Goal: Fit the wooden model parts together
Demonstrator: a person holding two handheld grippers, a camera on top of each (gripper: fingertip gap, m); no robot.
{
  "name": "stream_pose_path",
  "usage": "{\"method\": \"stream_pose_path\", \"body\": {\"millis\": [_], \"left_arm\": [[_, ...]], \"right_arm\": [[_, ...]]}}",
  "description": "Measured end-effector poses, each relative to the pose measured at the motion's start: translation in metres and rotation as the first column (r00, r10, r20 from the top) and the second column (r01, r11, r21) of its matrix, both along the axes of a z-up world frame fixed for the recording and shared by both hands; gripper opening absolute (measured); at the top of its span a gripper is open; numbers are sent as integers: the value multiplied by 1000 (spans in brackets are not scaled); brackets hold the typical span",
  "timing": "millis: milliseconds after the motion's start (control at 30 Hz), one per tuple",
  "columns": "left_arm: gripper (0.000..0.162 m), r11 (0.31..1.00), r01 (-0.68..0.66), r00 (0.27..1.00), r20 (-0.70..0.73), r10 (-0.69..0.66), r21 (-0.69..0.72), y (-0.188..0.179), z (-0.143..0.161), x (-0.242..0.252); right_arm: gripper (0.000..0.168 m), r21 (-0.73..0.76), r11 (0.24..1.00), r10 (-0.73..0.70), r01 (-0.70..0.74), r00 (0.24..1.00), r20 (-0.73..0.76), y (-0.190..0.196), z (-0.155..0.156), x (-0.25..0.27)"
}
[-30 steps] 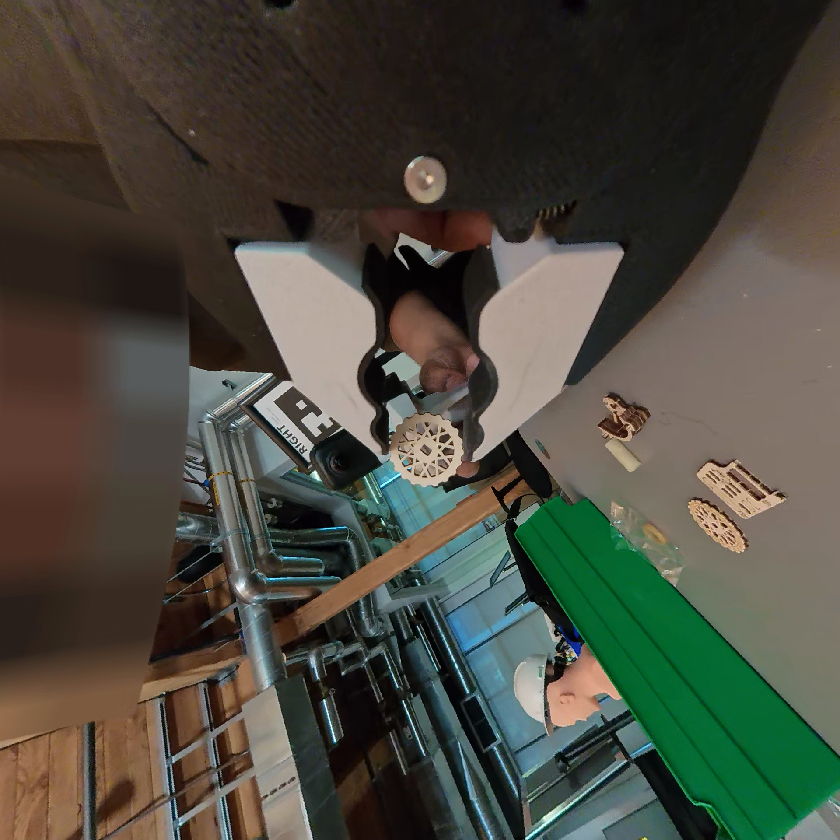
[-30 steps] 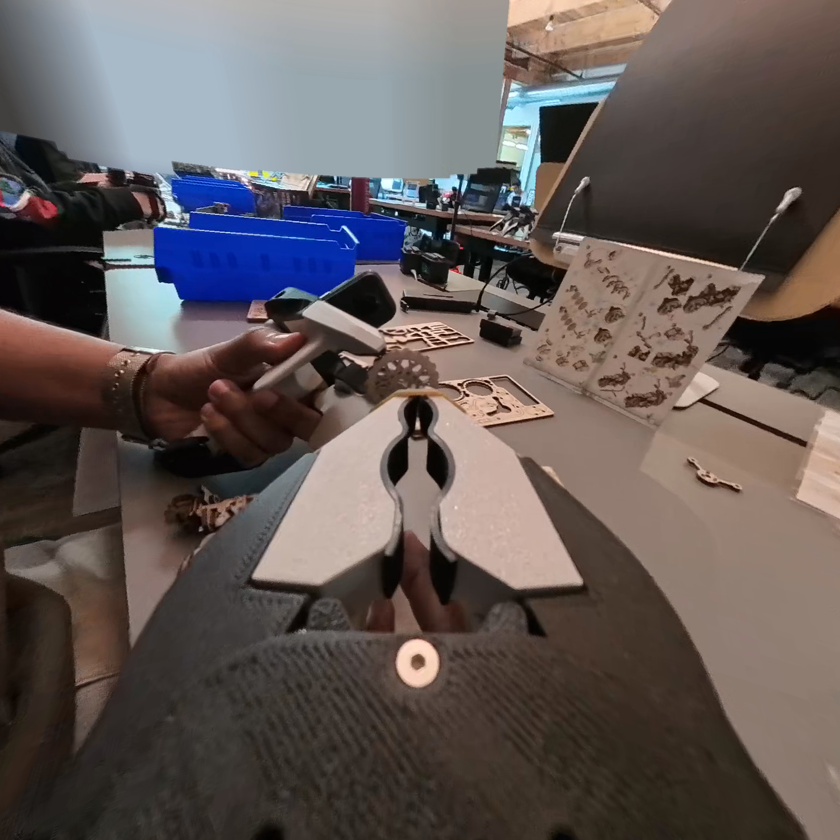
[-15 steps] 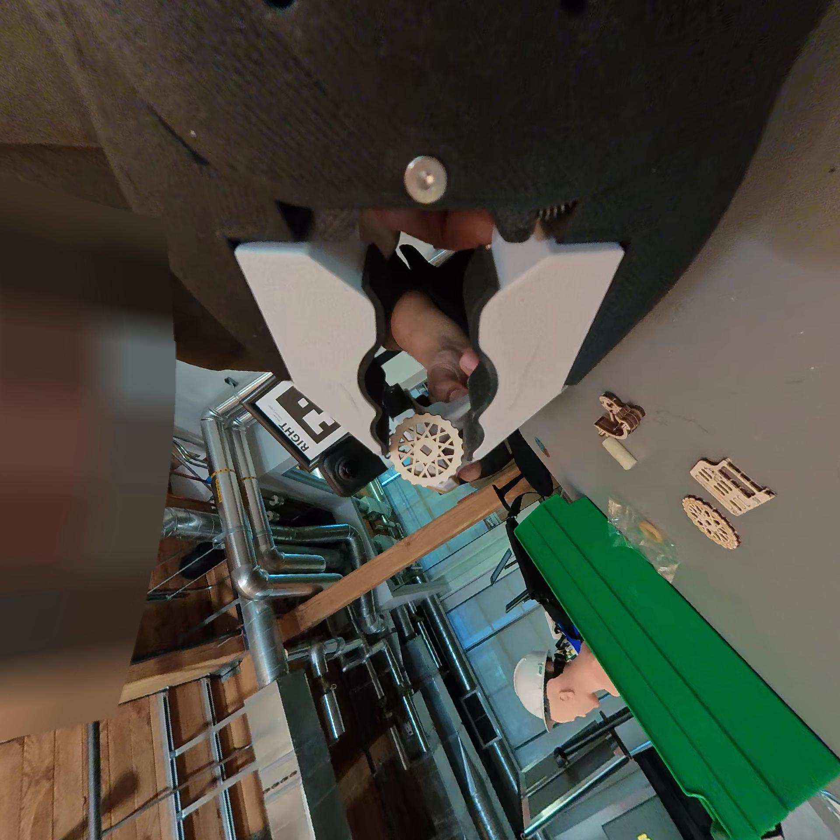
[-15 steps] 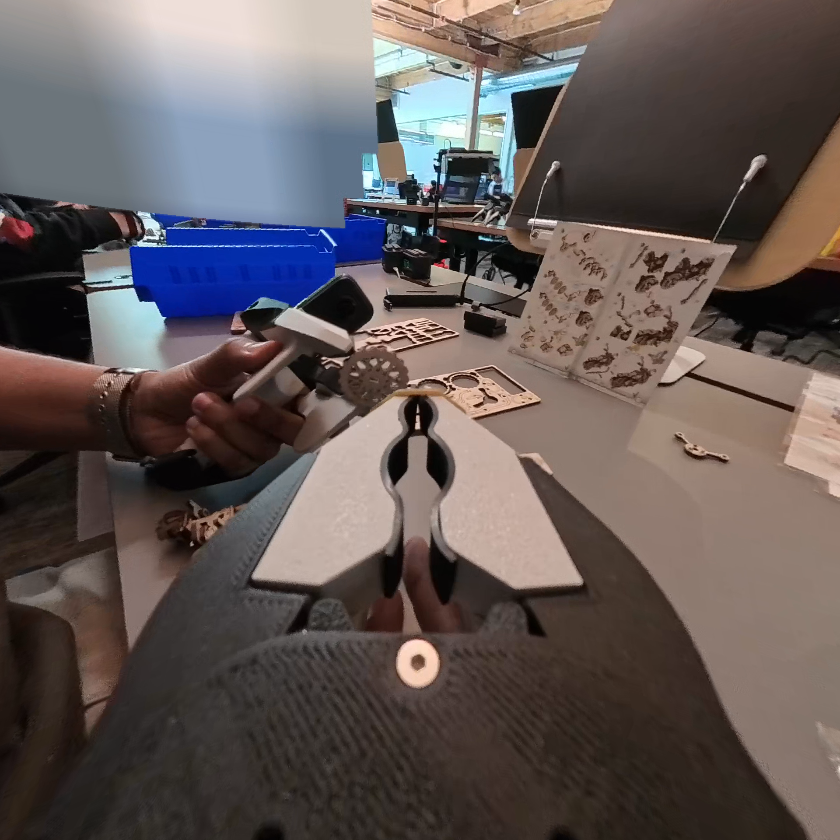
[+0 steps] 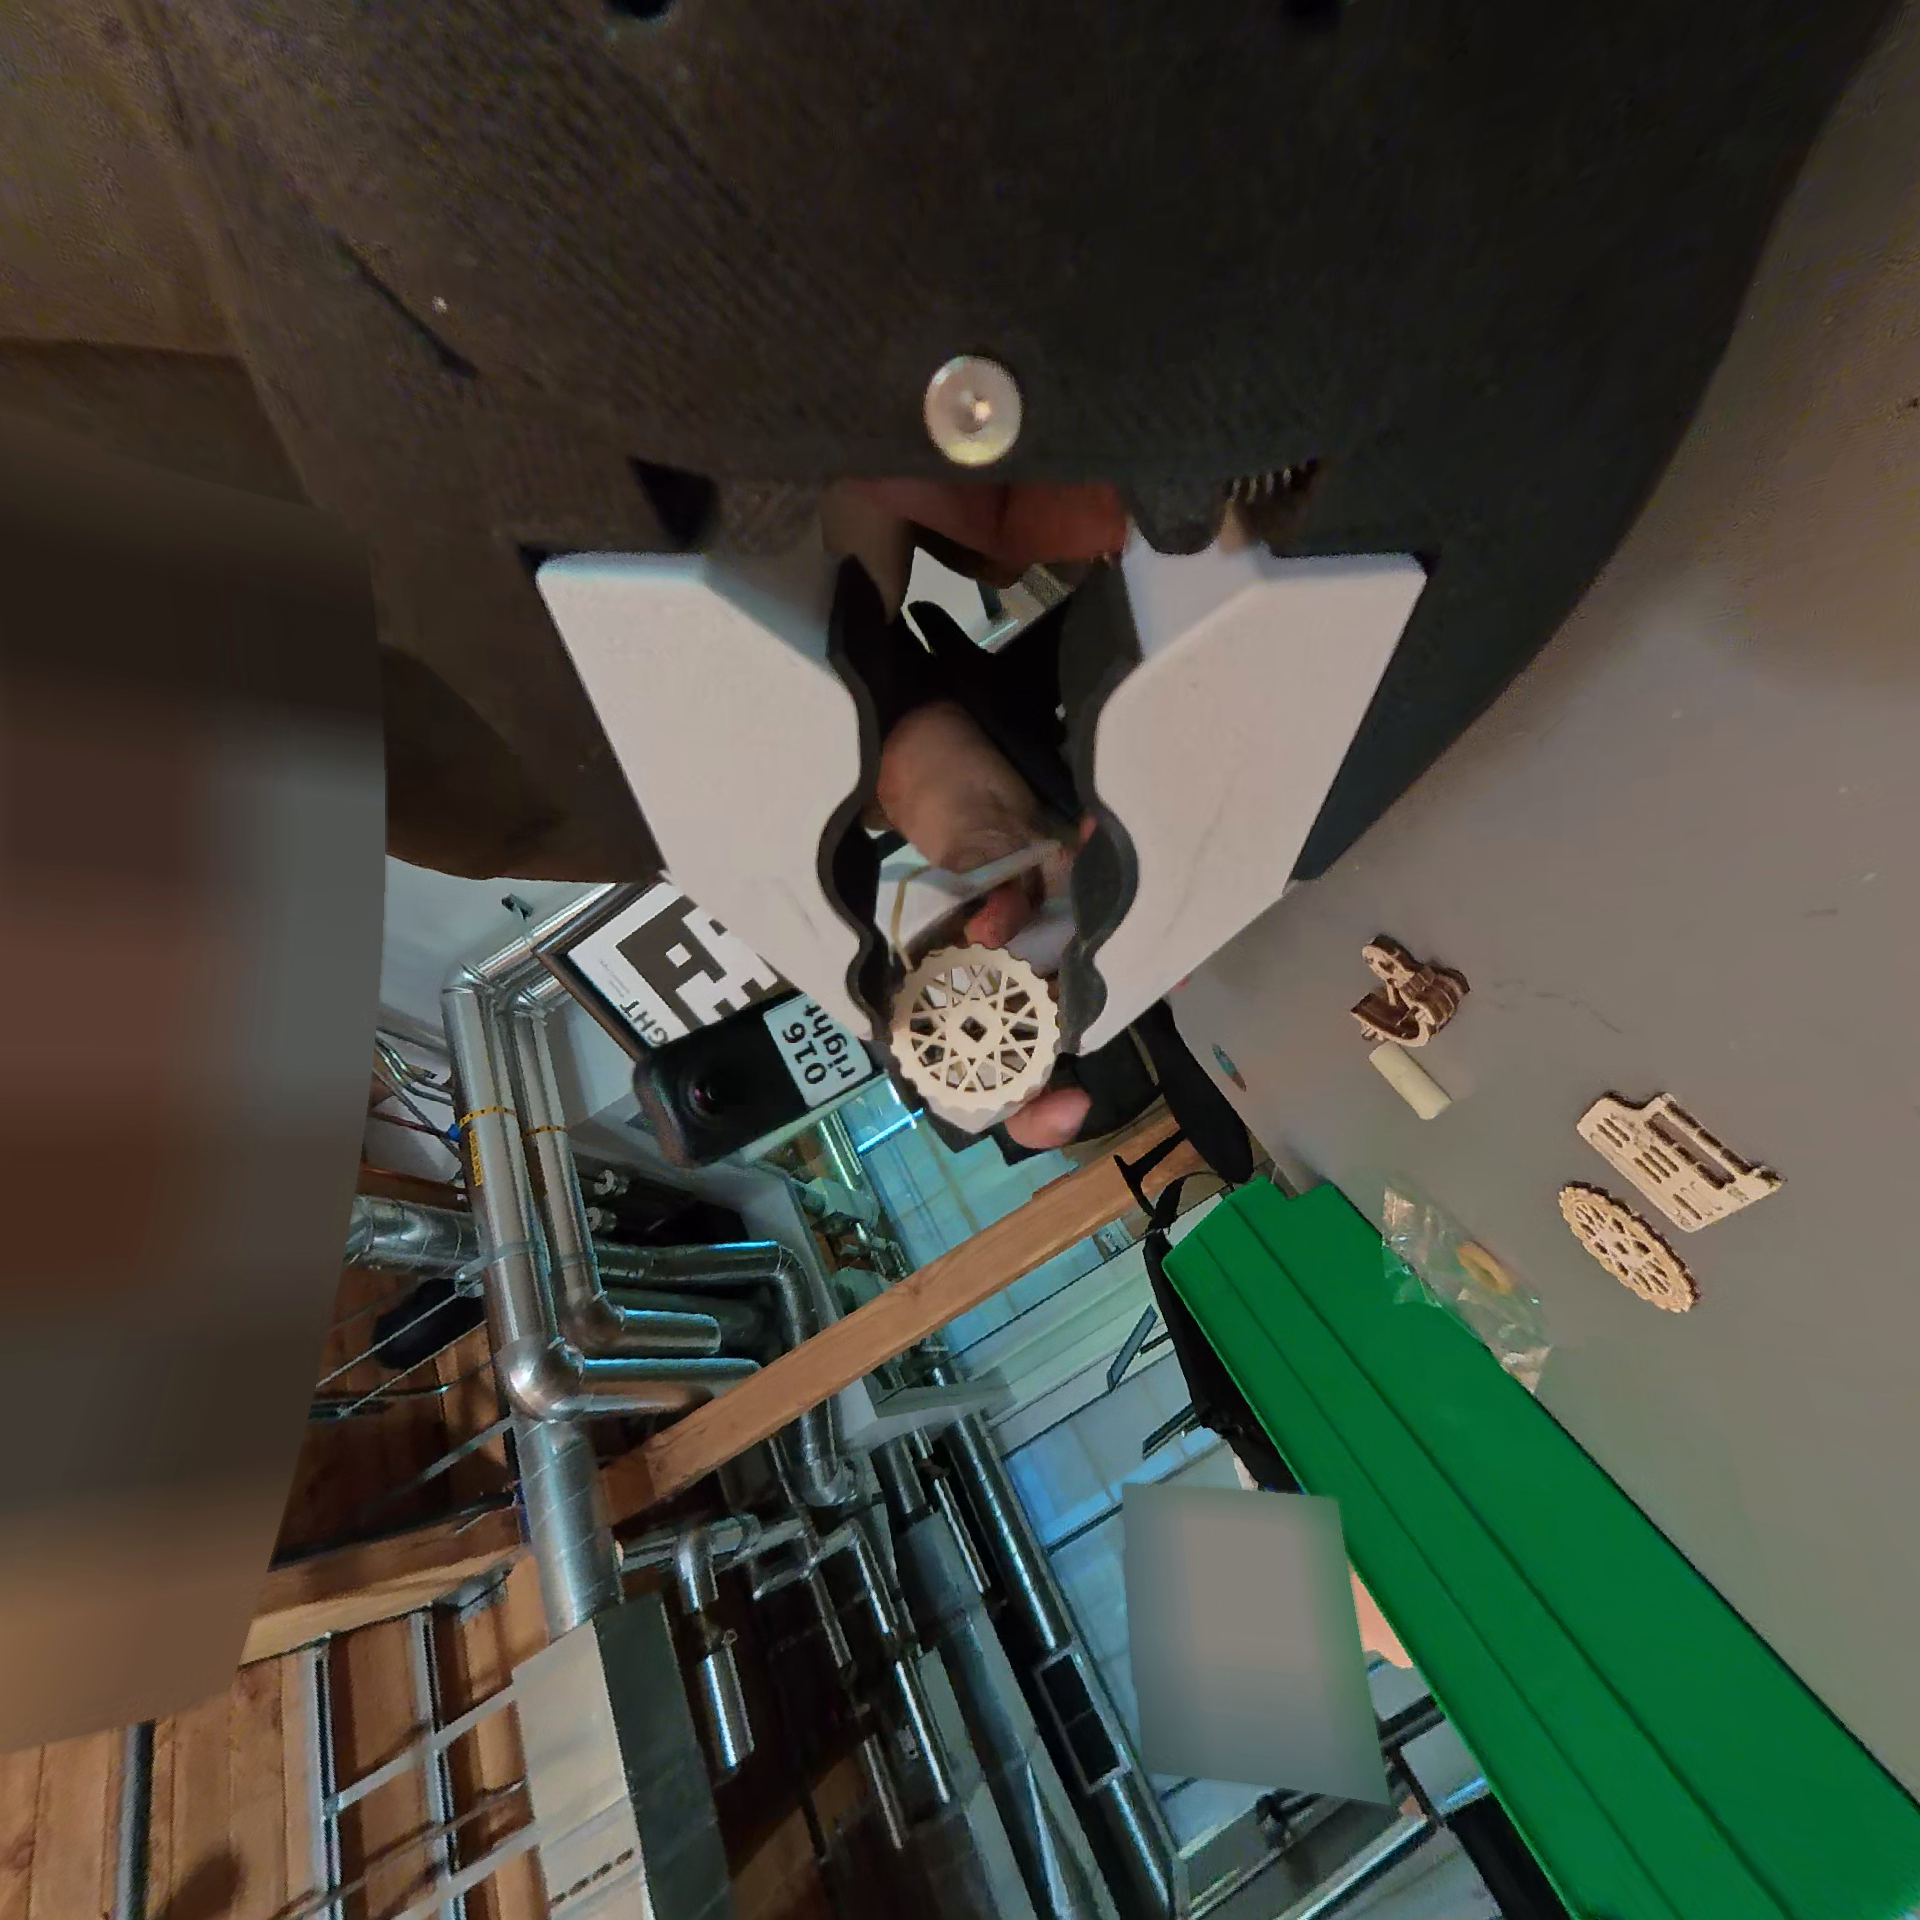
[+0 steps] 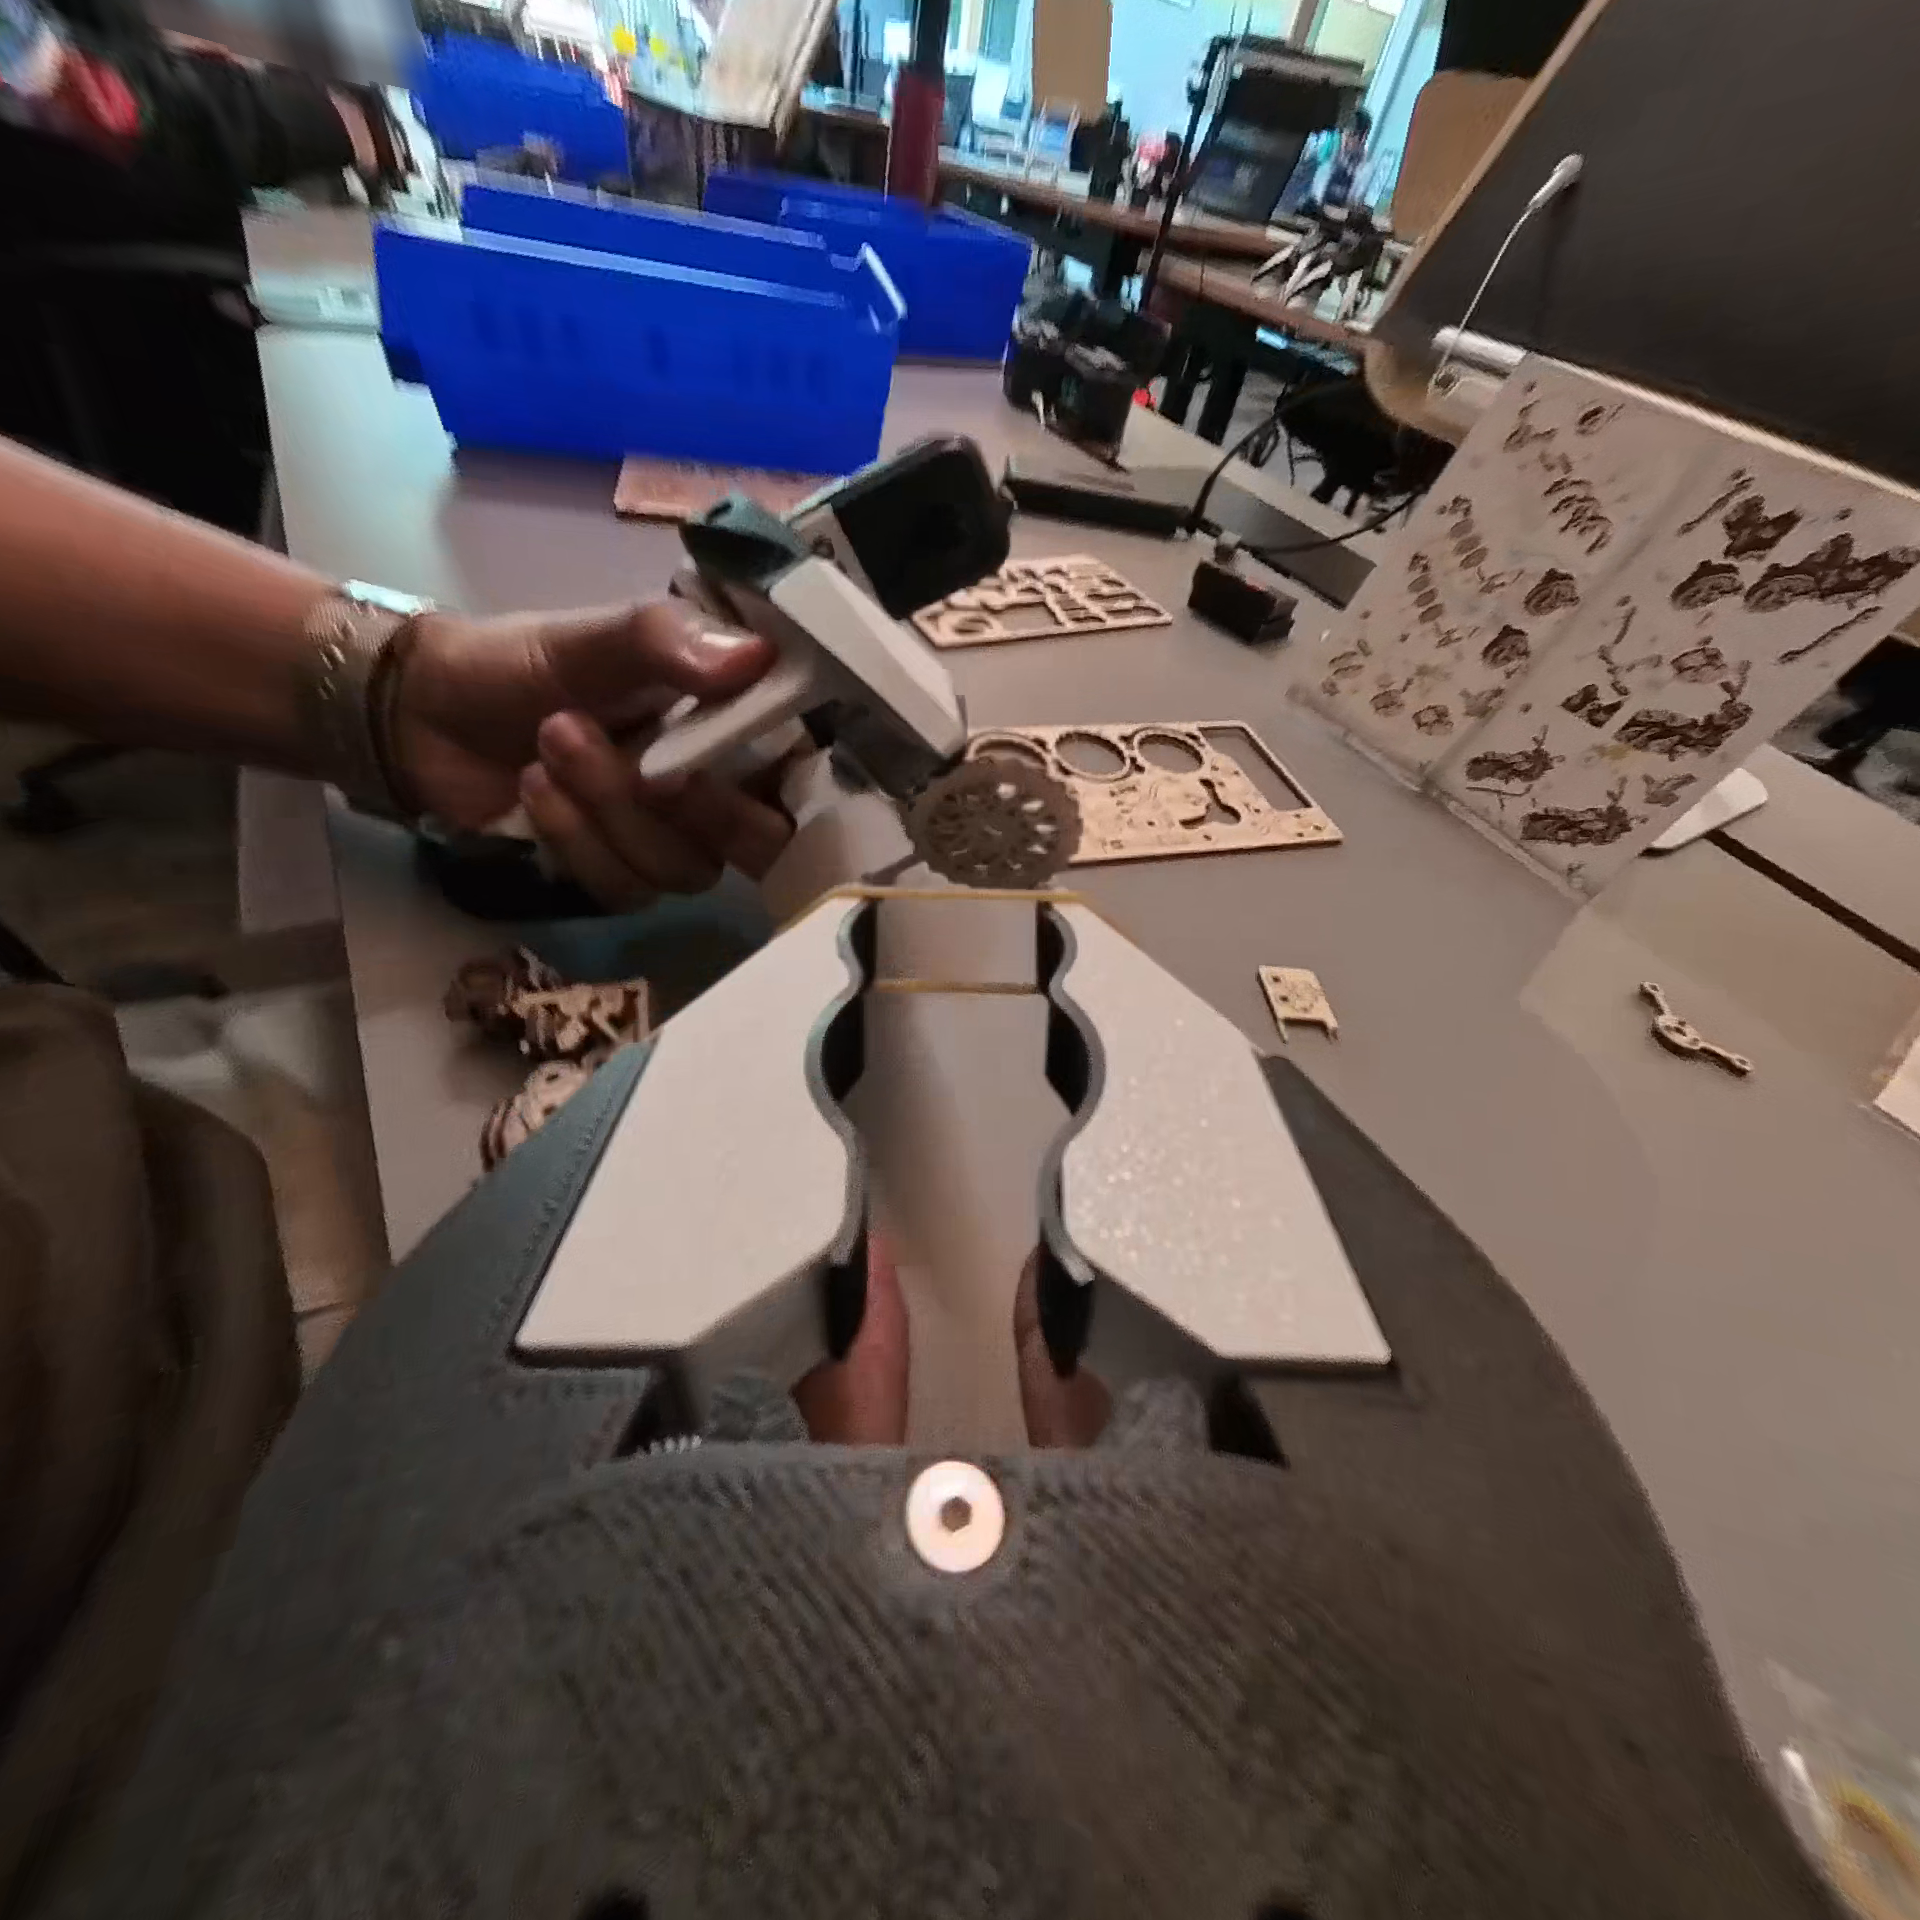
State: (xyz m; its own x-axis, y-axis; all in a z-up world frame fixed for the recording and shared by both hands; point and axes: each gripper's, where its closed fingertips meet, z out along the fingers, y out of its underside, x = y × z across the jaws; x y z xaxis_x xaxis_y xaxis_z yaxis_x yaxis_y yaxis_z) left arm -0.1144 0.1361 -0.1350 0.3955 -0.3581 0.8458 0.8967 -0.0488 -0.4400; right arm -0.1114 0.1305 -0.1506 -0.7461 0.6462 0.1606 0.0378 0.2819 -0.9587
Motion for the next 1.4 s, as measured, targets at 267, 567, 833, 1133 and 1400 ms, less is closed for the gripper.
{"method": "stream_pose_path", "body": {"millis": [267,567,833,1133,1400], "left_arm": [[29,994,61,996,77,-54,-90,8,-16,7],[29,988,95,991,101,-83,-124,13,-20,15],[28,985,88,993,95,-74,-149,16,-23,18],[29,991,97,986,142,-83,-95,16,-15,20],[29,991,78,990,127,-64,-109,17,-17,18]], "right_arm": [[37,130,991,-33,38,999,-39,5,-10,-3],[38,195,980,-29,46,996,-88,2,-10,-2],[35,149,988,-22,34,996,-85,-2,-4,1],[32,148,988,-33,48,994,-103,0,-1,1],[32,197,978,-48,71,992,-120,1,-4,0]]}}
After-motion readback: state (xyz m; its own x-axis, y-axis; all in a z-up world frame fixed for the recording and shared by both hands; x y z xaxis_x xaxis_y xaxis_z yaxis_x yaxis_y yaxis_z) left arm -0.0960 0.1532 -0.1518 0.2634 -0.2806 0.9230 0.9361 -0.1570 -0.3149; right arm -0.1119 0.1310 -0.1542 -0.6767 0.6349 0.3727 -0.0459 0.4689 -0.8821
